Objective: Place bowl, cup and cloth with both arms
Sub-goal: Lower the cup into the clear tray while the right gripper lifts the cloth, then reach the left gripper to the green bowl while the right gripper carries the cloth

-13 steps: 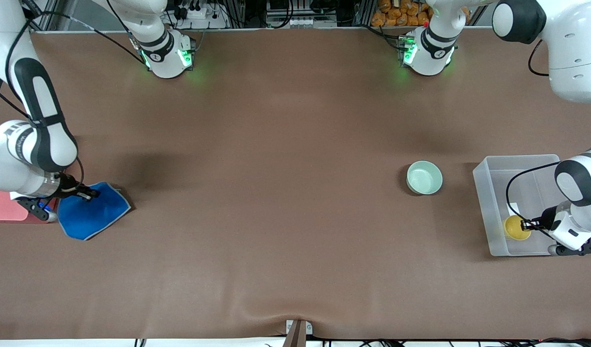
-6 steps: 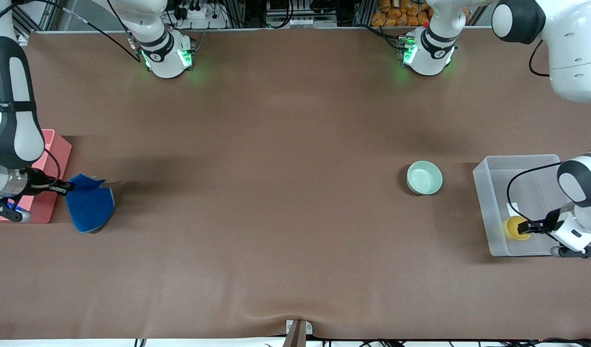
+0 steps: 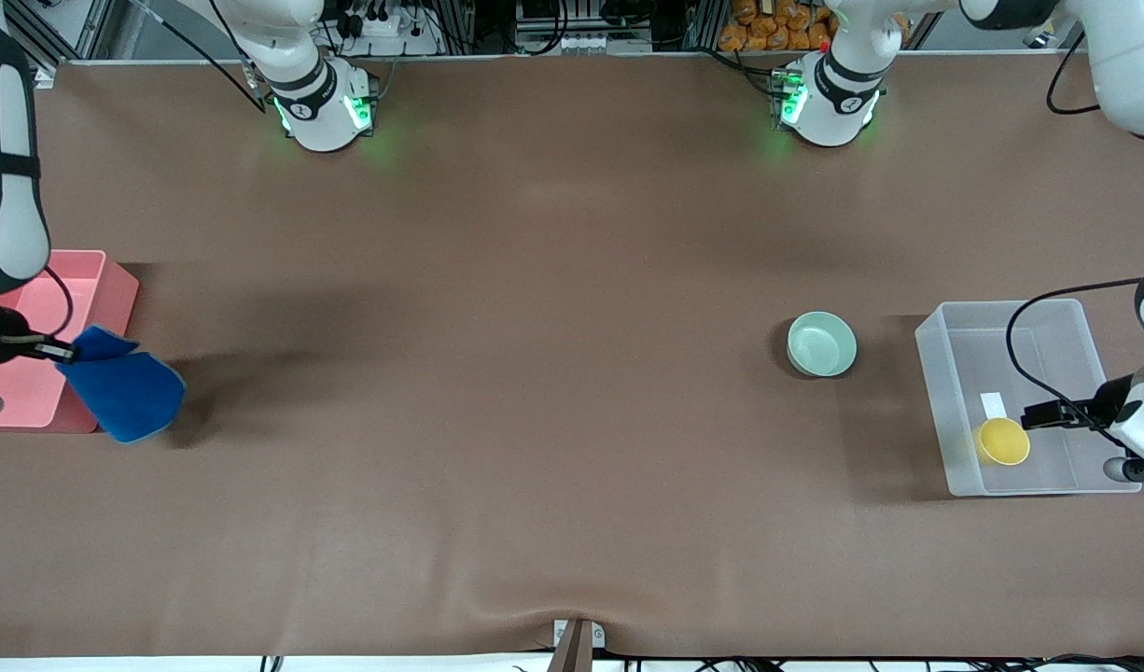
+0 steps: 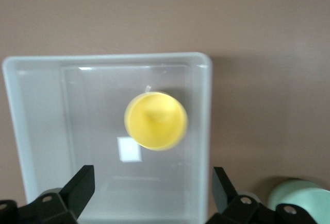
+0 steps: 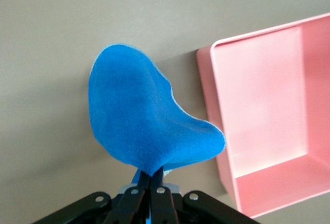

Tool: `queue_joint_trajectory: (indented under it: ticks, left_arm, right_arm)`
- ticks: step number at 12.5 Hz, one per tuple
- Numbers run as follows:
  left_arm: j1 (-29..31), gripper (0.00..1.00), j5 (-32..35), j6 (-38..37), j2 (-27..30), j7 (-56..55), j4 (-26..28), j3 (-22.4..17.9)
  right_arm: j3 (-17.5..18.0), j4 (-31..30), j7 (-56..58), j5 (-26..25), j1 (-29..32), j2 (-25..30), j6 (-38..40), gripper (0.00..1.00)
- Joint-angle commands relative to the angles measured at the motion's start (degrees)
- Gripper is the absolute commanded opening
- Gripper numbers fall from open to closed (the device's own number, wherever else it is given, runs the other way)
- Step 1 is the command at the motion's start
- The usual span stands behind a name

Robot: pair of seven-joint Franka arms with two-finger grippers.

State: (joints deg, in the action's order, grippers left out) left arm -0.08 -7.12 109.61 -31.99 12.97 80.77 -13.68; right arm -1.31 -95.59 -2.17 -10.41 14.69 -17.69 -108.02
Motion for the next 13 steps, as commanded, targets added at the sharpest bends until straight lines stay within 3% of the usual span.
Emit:
queue_joint_trajectory:
  ticks: [1, 5, 6, 9, 13]
  left_arm:
    - [-2.64, 1.00, 1.40, -4.66, 4.38, -11.16, 2.20, 1.36]
    - [-2.64, 1.00, 0.96, -3.88, 8.00, -10.51, 9.65, 7.43]
    - [-2.65, 1.00, 0.96, -0.57, 8.43, -10.69, 13.50, 9.00]
    - [-2.73, 1.00, 0.96, 18.82, 13.79, -12.96, 31.07, 11.74]
    - [-2.73, 1.00, 3.14, 20.38, 14.67, -19.65, 35.75, 15.61]
  right_arm:
    - [0.26, 0.75, 3.90, -2.95, 0.16, 2.38, 0.71, 0.00]
    - [-2.11, 0.75, 13.40, -3.04, 0.69, 5.64, 1.59, 0.00]
    - [-3.25, 0.84, 16.03, -3.04, 0.78, 5.91, 1.59, 0.00]
    - [-7.02, 1.81, 24.73, -3.04, 0.78, 5.91, 1.50, 0.00]
    - [-13.62, 2.16, 37.64, -2.95, 1.30, 4.25, -1.21, 0.00]
